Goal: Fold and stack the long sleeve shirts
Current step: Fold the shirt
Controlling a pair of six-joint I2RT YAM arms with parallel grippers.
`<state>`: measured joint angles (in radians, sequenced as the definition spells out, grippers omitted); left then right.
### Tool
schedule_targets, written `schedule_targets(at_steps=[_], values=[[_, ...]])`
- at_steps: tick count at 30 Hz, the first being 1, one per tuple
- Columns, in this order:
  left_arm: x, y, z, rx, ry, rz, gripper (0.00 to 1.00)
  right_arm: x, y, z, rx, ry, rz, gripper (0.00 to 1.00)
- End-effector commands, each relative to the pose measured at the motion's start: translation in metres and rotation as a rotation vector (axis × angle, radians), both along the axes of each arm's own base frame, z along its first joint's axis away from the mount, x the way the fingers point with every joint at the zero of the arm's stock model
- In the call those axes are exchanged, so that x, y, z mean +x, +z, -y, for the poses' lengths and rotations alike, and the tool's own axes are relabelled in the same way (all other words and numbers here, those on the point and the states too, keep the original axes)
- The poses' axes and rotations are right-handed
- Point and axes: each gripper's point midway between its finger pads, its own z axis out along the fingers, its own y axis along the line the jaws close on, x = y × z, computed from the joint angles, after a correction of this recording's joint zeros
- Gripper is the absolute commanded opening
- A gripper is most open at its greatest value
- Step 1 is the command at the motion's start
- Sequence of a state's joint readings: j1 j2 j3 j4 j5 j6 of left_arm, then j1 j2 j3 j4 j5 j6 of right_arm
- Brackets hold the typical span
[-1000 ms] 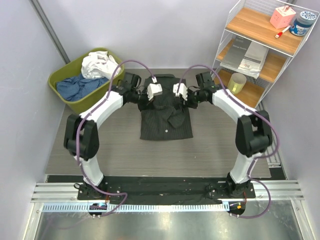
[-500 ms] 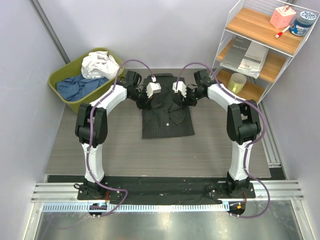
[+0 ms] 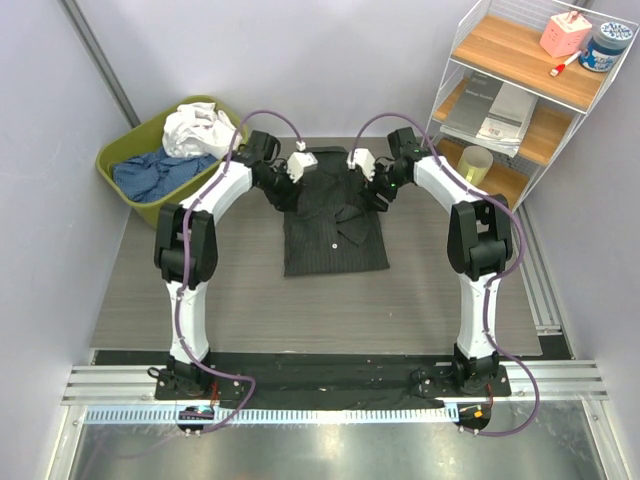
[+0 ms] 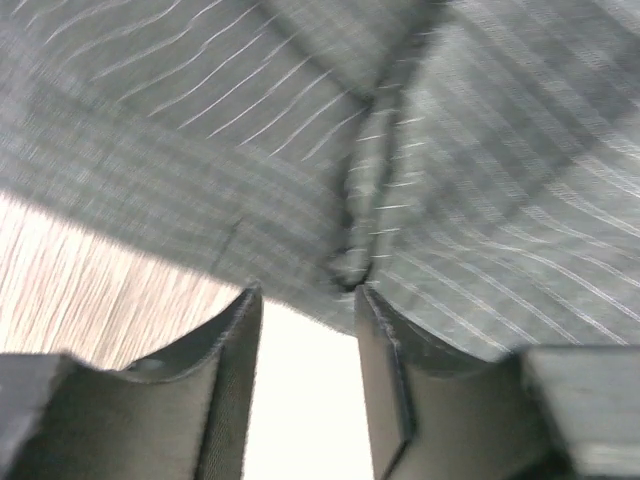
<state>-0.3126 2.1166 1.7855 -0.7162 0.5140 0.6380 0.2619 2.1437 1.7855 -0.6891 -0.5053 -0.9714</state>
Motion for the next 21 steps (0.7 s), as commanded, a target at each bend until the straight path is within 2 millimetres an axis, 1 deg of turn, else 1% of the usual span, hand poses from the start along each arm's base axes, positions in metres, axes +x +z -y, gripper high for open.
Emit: schedule_targets(at_steps=[1,2,3,4,5,6,7,8,9,10,11,12,13,14,15,16,17,18,19,20,21], values=[[0.033,0.035,-0.038,-0.017,0.24,0.047,0.46,0.003,0.03,0.039,-0.017,-0.195,-0.054,0.7],[0.033,0.042,-0.043,-0.035,0.3,0.033,0.49,-0.006,0.035,0.045,-0.015,-0.239,-0.104,0.7],[0.028,0.039,-0.053,-0.038,0.344,0.009,0.51,-0.012,0.04,0.048,-0.005,-0.266,-0.134,0.7],[0.024,0.058,-0.056,-0.067,0.375,0.026,0.52,-0.016,0.046,0.05,0.014,-0.284,-0.161,0.7],[0.018,0.062,-0.056,-0.09,0.396,0.007,0.53,-0.023,0.05,0.049,0.033,-0.299,-0.195,0.67],[0.0,0.057,-0.052,-0.11,0.377,-0.052,0.54,-0.041,0.059,0.041,0.087,-0.308,-0.271,0.65],[-0.011,0.071,-0.05,-0.139,0.375,-0.051,0.56,-0.054,0.057,0.036,0.111,-0.303,-0.328,0.63],[-0.022,0.071,-0.045,-0.17,0.389,-0.094,0.57,-0.065,0.058,0.031,0.137,-0.309,-0.377,0.59],[-0.033,0.072,-0.038,-0.203,0.377,-0.13,0.57,-0.076,0.06,0.024,0.175,-0.327,-0.429,0.56],[-0.047,0.059,-0.035,-0.207,0.382,-0.19,0.57,-0.09,0.051,0.018,0.197,-0.322,-0.5,0.54],[-0.053,0.057,-0.032,-0.219,0.393,-0.218,0.57,-0.099,0.046,0.011,0.203,-0.321,-0.54,0.5],[-0.061,0.05,-0.027,-0.228,0.417,-0.27,0.57,-0.101,0.04,0.007,0.218,-0.328,-0.563,0.48],[-0.067,0.042,-0.024,-0.241,0.434,-0.313,0.57,-0.107,0.03,0.004,0.233,-0.362,-0.634,0.48],[-0.069,0.034,-0.023,-0.248,0.464,-0.353,0.57,-0.104,0.025,0.002,0.243,-0.387,-0.647,0.47],[-0.072,0.03,-0.021,-0.264,0.52,-0.406,0.57,-0.105,0.018,0.002,0.243,-0.418,-0.679,0.48],[-0.073,0.029,-0.017,-0.291,0.522,-0.433,0.57,-0.105,0.01,0.003,0.246,-0.45,-0.726,0.49],[-0.081,0.022,-0.015,-0.305,0.526,-0.479,0.57,-0.103,0.009,0.002,0.267,-0.467,-0.737,0.5],[-0.083,0.021,-0.014,-0.325,0.556,-0.513,0.56,-0.104,0.002,0.007,0.273,-0.501,-0.76,0.51],[-0.086,0.019,-0.012,-0.342,0.559,-0.53,0.55,-0.105,0.0,0.008,0.279,-0.533,-0.781,0.51],[-0.095,0.013,-0.011,-0.352,0.562,-0.569,0.51,-0.103,-0.002,0.009,0.288,-0.548,-0.781,0.52],[-0.1,0.01,-0.01,-0.359,0.563,-0.59,0.5,-0.108,-0.009,0.013,0.293,-0.574,-0.807,0.52]])
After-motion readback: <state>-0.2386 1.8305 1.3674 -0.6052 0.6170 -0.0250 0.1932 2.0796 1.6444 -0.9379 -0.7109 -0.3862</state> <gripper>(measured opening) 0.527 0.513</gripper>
